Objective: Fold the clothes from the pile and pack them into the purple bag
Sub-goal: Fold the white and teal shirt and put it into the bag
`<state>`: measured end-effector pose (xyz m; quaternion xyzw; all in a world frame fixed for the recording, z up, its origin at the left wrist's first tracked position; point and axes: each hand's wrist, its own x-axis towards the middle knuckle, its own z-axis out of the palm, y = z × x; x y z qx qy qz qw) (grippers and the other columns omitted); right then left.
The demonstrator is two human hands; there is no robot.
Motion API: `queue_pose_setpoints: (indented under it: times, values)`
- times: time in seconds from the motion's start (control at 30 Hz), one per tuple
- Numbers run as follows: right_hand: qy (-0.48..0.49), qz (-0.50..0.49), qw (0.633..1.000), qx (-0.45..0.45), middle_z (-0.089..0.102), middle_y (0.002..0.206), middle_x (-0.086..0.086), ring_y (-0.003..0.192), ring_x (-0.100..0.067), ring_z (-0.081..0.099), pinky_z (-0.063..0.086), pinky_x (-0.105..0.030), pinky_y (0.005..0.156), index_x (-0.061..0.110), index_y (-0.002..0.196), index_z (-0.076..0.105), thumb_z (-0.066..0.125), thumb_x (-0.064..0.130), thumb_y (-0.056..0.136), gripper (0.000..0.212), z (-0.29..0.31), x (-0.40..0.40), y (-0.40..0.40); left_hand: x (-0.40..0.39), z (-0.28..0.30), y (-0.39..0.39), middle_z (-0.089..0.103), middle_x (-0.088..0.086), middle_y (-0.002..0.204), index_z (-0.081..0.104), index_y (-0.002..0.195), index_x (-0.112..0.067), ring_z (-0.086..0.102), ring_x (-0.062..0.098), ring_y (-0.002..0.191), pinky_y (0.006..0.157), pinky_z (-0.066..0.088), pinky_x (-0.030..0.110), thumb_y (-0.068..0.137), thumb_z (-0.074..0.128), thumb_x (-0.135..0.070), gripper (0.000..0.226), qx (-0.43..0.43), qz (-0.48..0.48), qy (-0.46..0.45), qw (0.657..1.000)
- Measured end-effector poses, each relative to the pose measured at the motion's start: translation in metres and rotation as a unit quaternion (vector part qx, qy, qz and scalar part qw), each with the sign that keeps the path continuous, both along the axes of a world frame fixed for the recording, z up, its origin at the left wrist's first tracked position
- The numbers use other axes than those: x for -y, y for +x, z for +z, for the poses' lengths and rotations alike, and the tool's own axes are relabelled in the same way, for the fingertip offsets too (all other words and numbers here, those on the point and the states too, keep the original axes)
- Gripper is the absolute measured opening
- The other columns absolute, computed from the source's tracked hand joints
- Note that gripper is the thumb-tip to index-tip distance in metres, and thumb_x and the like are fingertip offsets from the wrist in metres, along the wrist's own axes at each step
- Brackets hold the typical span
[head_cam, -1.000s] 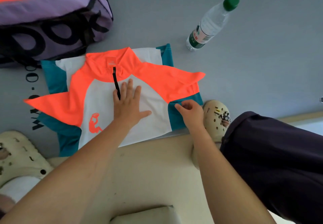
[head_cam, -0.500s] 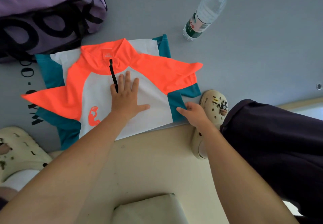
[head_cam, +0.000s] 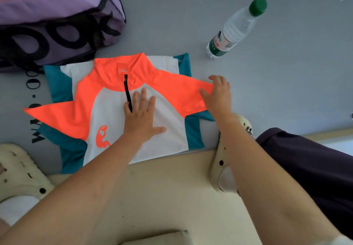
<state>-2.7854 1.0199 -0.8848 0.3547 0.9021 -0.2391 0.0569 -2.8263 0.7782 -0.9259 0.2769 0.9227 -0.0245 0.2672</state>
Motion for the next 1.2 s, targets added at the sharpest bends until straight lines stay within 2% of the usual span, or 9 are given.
queue_pose_setpoints:
  times: [0.1,0.17,0.3,0.4,0.57,0.7,0.8,1.0,1.2]
  values:
    - [0.063,0.089,0.981,0.16,0.051,0.129,-0.007,0.125,-0.028,0.042,0.033,-0.045,0.1,0.016,0.129,0.05,0.069,0.036,0.083,0.054,-0.008,-0.015,-0.026,-0.002,0.003,-0.002,-0.011,0.011,0.164,0.008,0.155,-0.021,-0.003,0.034,0.15,0.114,0.016,0.055,0.079,0.045,-0.081,0.104,0.001,0.013,0.004,1.0]
    - [0.111,0.135,0.953,0.248,0.059,0.118,-0.007,0.118,-0.03,0.046,0.031,-0.045,0.098,0.016,0.117,0.055,0.065,0.033,0.083,0.04,-0.009,-0.023,-0.038,-0.007,0.007,-0.006,0.003,0.011,0.164,0.01,0.155,-0.028,0.009,0.034,0.148,0.11,0.022,0.054,0.085,0.037,-0.077,0.09,-0.005,0.031,0.017,0.999]
    - [0.081,0.147,0.964,0.206,0.054,0.116,-0.013,0.115,-0.034,0.043,0.035,-0.044,0.092,0.011,0.107,0.064,0.059,0.029,0.087,0.027,-0.008,-0.041,-0.057,-0.022,0.014,-0.03,0.035,0.017,0.15,0.027,0.152,-0.033,0.037,0.036,0.128,0.096,0.033,0.049,0.093,0.039,-0.064,0.068,-0.094,0.018,0.059,0.994]
    - [0.008,0.087,0.989,0.116,0.059,0.104,-0.006,0.109,-0.032,0.05,0.032,-0.043,0.092,0.017,0.097,0.058,0.061,0.03,0.085,0.017,-0.005,-0.052,-0.061,-0.036,0.01,-0.054,0.023,0.013,0.159,0.031,0.151,-0.033,0.027,0.04,0.14,0.104,0.03,0.054,0.095,0.045,-0.055,0.062,-0.083,-0.007,0.085,0.993]
    - [-0.021,0.129,0.942,0.309,0.051,0.098,0.001,0.111,-0.028,0.05,0.033,-0.049,0.101,0.02,0.102,0.062,0.072,0.044,0.08,0.034,-0.004,-0.075,-0.051,-0.042,-0.006,-0.065,0.0,0.008,0.165,0.011,0.155,-0.037,0.01,0.044,0.147,0.109,0.023,0.063,0.091,0.044,-0.065,0.077,-0.06,-0.057,0.031,0.996]
    - [-0.051,-0.026,0.997,0.051,0.058,0.105,-0.015,0.104,-0.032,0.054,0.038,-0.033,0.08,0.008,0.098,0.064,0.071,0.03,0.084,0.027,-0.005,-0.074,-0.039,-0.043,-0.01,-0.059,0.001,0.01,0.165,0.01,0.156,-0.033,0.009,0.046,0.147,0.108,0.022,0.066,0.09,0.044,-0.066,0.081,-0.07,-0.042,0.036,0.996]
    - [0.065,-0.072,0.995,-0.038,0.053,0.117,-0.013,0.111,-0.031,0.049,0.039,-0.038,0.089,0.007,0.114,0.055,0.066,0.026,0.086,0.036,0.001,-0.041,-0.024,-0.044,-0.007,-0.05,0.002,0.011,0.165,0.01,0.157,-0.031,0.006,0.043,0.149,0.112,0.019,0.063,0.093,0.049,-0.057,0.08,-0.054,-0.018,0.084,0.995]
    - [0.066,0.18,0.979,-0.072,0.052,0.133,-0.012,0.122,-0.034,0.047,0.04,-0.046,0.094,0.01,0.13,0.051,0.059,0.036,0.088,0.051,-0.001,0.086,-0.019,0.022,0.02,-0.025,0.021,0.016,0.161,0.037,0.15,-0.019,0.018,0.038,0.148,0.117,0.021,0.052,0.091,0.06,-0.033,0.065,-0.081,0.144,0.159,0.973]
    - [0.01,0.361,0.932,-0.01,0.025,0.159,-0.007,0.147,-0.026,0.021,0.023,-0.044,0.112,0.016,0.149,0.032,0.05,0.052,0.093,0.069,-0.014,0.195,-0.054,0.147,0.036,-0.05,0.045,0.016,0.143,0.059,0.13,-0.015,0.037,0.036,0.134,0.111,0.028,0.045,0.085,0.066,-0.027,0.047,-0.139,0.369,0.118,0.911]
